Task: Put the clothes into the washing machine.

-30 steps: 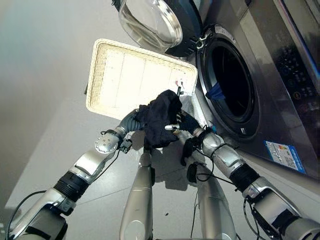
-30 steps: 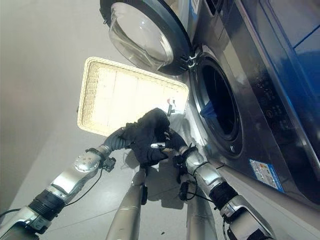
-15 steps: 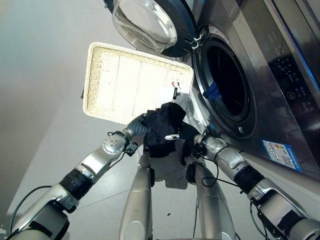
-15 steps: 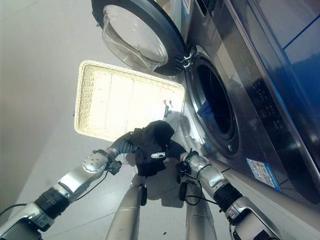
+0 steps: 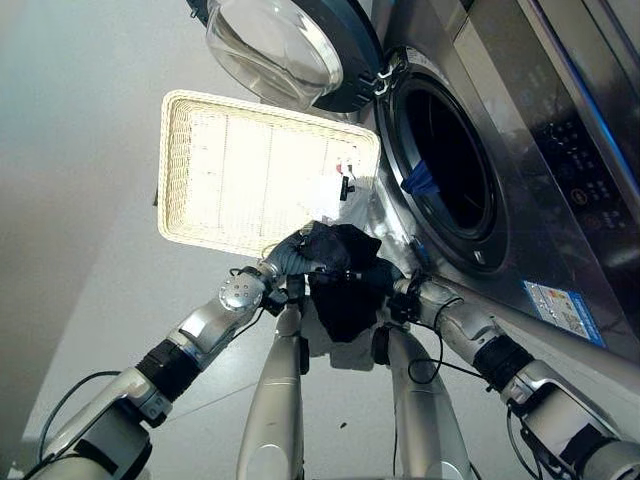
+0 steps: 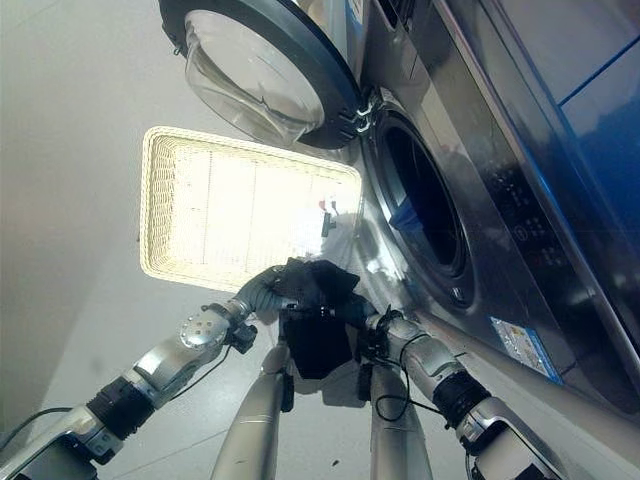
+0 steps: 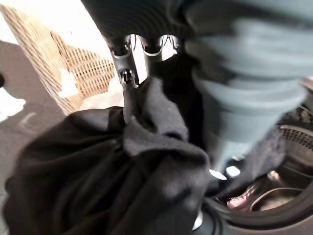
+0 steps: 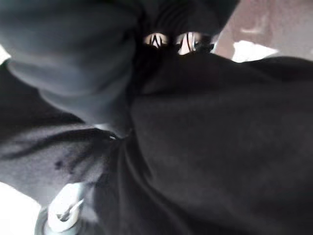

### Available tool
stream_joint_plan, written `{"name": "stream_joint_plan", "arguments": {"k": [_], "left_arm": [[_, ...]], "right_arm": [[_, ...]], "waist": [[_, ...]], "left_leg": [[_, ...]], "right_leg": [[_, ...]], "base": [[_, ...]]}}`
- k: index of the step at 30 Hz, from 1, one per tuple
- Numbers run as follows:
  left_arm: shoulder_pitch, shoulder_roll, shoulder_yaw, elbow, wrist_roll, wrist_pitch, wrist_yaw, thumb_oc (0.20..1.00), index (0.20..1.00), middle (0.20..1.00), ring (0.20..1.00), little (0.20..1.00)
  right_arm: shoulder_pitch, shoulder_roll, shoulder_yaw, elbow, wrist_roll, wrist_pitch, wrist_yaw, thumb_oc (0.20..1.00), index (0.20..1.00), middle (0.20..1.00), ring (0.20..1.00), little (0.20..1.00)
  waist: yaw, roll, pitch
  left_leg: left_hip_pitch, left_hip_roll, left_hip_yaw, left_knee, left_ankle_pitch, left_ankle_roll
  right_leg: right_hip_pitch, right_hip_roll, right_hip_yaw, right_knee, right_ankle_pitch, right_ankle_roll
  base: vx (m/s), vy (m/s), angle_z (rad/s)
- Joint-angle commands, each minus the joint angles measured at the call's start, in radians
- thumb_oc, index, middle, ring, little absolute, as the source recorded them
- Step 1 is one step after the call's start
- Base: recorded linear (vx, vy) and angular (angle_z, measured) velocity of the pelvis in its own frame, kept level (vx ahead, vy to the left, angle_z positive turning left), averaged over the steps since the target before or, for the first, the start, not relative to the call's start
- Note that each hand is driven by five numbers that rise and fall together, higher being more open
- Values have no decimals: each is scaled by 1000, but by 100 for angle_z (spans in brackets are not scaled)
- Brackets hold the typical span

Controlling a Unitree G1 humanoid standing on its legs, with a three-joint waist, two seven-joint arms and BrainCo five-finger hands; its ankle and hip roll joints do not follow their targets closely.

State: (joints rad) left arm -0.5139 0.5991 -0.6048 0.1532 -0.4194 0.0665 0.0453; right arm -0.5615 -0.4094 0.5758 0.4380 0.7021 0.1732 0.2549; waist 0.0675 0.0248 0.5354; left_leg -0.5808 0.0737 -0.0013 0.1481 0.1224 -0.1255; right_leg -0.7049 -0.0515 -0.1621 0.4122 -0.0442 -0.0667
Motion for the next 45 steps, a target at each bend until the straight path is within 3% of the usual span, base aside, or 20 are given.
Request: {"name": "stream_joint_plan", "arguments": {"k": [1, 6, 9, 12, 16, 18, 23, 27, 28, 29, 30, 32, 34, 35, 36, 38, 39, 40, 42, 45], "left_arm": [[3, -72, 69, -55, -16, -104, 165, 1000, 1000, 1000, 1000, 1000], [91, -36, 184, -53, 81, -105, 362, 1000, 1000, 1000, 1000, 1000], [143, -10, 260, -20, 126, -67, 474, 1000, 1000, 1000, 1000, 1000], [190, 8, 308, 18, 210, -15, 506, 1000, 1000, 1000, 1000, 1000], [220, 18, 321, 41, 171, 7, 455, 1000, 1000, 1000, 1000, 1000], [219, 18, 321, 42, 171, 7, 455, 1000, 1000, 1000, 1000, 1000], [258, 28, 288, 109, 146, -3, 372, 1000, 1000, 1000, 1000, 1000], [277, 30, 281, 164, 135, -31, 371, 1000, 1000, 1000, 1000, 1000], [297, 23, 279, 198, 132, -65, 369, 1000, 1000, 1000, 1000, 1000], [304, 20, 279, 206, 133, -74, 369, 1000, 1000, 1000, 1000, 1000], [333, 9, 270, 232, 141, -107, 378, 1000, 1000, 1000, 1000, 1000], [355, -1, 260, 244, 145, -133, 389, 1000, 1000, 1000, 1000, 1000], [396, 1, 255, 244, 135, -158, 394, 1000, 1000, 1000, 1000, 1000], [400, 4, 253, 245, 131, -162, 396, 1000, 1000, 1000, 1000, 1000], [423, 24, 255, 247, 117, -176, 391, 1000, 1000, 1000, 1000, 1000], [430, 34, 255, 243, 109, -178, 391, 1000, 1000, 1000, 1000, 1000], [441, 54, 265, 232, 96, -174, 384, 1000, 1000, 1000, 1000, 1000], [456, 75, 275, 213, 89, -168, 376, 1000, 1000, 1000, 1000, 1000], [464, 93, 283, 199, 79, -163, 360, 1000, 1000, 1000, 1000, 1000], [467, 111, 300, 184, 59, -151, 337, 1000, 1000, 1000, 1000, 1000]], "right_arm": [[18, 75, 37, -81, 97, -22, 55, 200, 200, 200, 200, 200], [58, 84, -28, -45, 217, -41, 39, 200, 200, 200, 200, 200], [64, 93, -79, -5, 297, -66, 27, 200, 200, 200, 200, 200], [45, 86, -133, 23, 365, -88, 8, 200, 200, 200, 200, 200], [1, 72, -178, 28, 416, -150, -28, 200, 200, 200, 200, 200], [0, 72, -179, 29, 417, -150, -28, 200, 200, 200, 200, 200], [-148, 36, -320, 69, 630, -282, -123, 200, 200, 200, 200, 200], [-222, 2, -411, 115, 792, -371, -157, 200, 200, 200, 200, 200], [-271, -35, -482, 156, 901, -433, -180, 200, 200, 200, 200, 200], [-281, -43, -503, 160, 925, -447, -189, 200, 200, 200, 200, 200], [-319, -81, -581, 171, 1026, -519, -231, 200, 200, 200, 200, 200], [-340, -124, -635, 185, 1044, -583, -282, 200, 200, 200, 200, 200], [-360, -219, -723, 183, 1023, -770, -388, 200, 200, 200, 200, 200], [-362, -236, -740, 176, 1008, -800, -418, 200, 200, 200, 200, 200], [-354, -300, -809, 169, 1017, -940, -489, 200, 200, 200, 200, 200], [-348, -334, -852, 155, 1002, -1060, -549, 200, 200, 200, 200, 200], [-326, -384, -901, 138, 1005, -1224, -626, 200, 200, 200, 200, 200], [-289, -437, -962, 113, 1000, -1432, -737, 200, 200, 200, 200, 200], [-239, -490, -1001, 134, 1004, -1552, -863, 200, 200, 200, 200, 200], [-176, -518, -1029, 132, 1055, -1546, -903, 200, 200, 200, 200, 200]], "waist": [[-32, 43, -15], [-6, 68, -15], [13, 88, -15], [29, 117, -15], [53, 147, -15], [53, 147, -15], [91, 204, -15], [103, 222, -15], [108, 232, -15], [109, 234, -15], [106, 242, -15], [105, 248, -15], [92, 252, -15], [91, 253, -15], [80, 252, -15], [75, 250, -15], [65, 241, -15], [53, 233, -15], [45, 228, -15], [42, 225, -15]], "left_leg": [[-60, -95, 39, 27, -8, 52], [-66, -110, 27, 16, -7, 60], [-75, -121, 18, 18, -9, 61], [-85, -129, 17, 23, -10, 63], [-122, -132, 14, 30, 0, 69], [-123, -132, 14, 30, 0, 69], [-187, -139, 8, 46, 8, 76], [-206, -133, 9, 50, 5, 77], [-210, -127, 10, 50, 1, 76], [-211, -126, 11, 50, 0, 76], [-209, -120, 14, 47, -3, 74], [-207, -116, 18, 42, -5, 72], [-202, -110, 25, 35, -7, 70], [-202, -108, 26, 34, -7, 70], [-195, -107, 29, 38, -19, 70], [-201, -105, 29, 40, -16, 72], [-201, -107, 28, 48, -26, 75], [-216, -108, 21, 62, -27, 80], [-230, -110, 16, 81, -32, 81], [-251, -106, 18, 94, -22, 83]], "right_leg": [[46, 16, -31, -115, 38, 114], [36, 0, -42, -107, 32, 116], [23, -13, -48, -94, 26, 117], [5, -23, -51, -71, 16, 116], [-36, -29, -55, -24, 1, 117], [-38, -29, -55, -22, 1, 117], [-114, -37, -58, 46, -24, 117], [-142, -43, -58, 67, -31, 119], [-152, -46, -56, 80, -39, 120], [-155, -46, -55, 83, -41, 120], [-159, -44, -50, 92, -49, 121], [-160, -43, -45, 95, -55, 121], [-160, -43, -37, 95, -61, 120], [-161, -41, -35, 95, -61, 120], [-159, -43, -27, 102, -70, 121], [-165, -39, -25, 97, -60, 120], [-164, -39, -21, 97, -62, 121], [-180, -36, -17, 101, -50, 121], [-192, -34, -11, 109, -46, 121], [-211, -35, -12, 114, -29, 121]], "base": [[0, 0, 0], [14, -3, 4], [12, -14, 8], [20, 24, 18], [16, 2, 7], [16, -34, 8], [19, -69, 6], [18, -68, 0], [26, -41, 3], [36, -22, 0], [0, 0, 0], [36, 22, -5], [37, 35, -9], [40, 28, -13], [28, 15, -14], [22, -6, -12], [27, -68, -3], [28, -77, 2], [8, -55, 2], [14, -4, -1]]}}
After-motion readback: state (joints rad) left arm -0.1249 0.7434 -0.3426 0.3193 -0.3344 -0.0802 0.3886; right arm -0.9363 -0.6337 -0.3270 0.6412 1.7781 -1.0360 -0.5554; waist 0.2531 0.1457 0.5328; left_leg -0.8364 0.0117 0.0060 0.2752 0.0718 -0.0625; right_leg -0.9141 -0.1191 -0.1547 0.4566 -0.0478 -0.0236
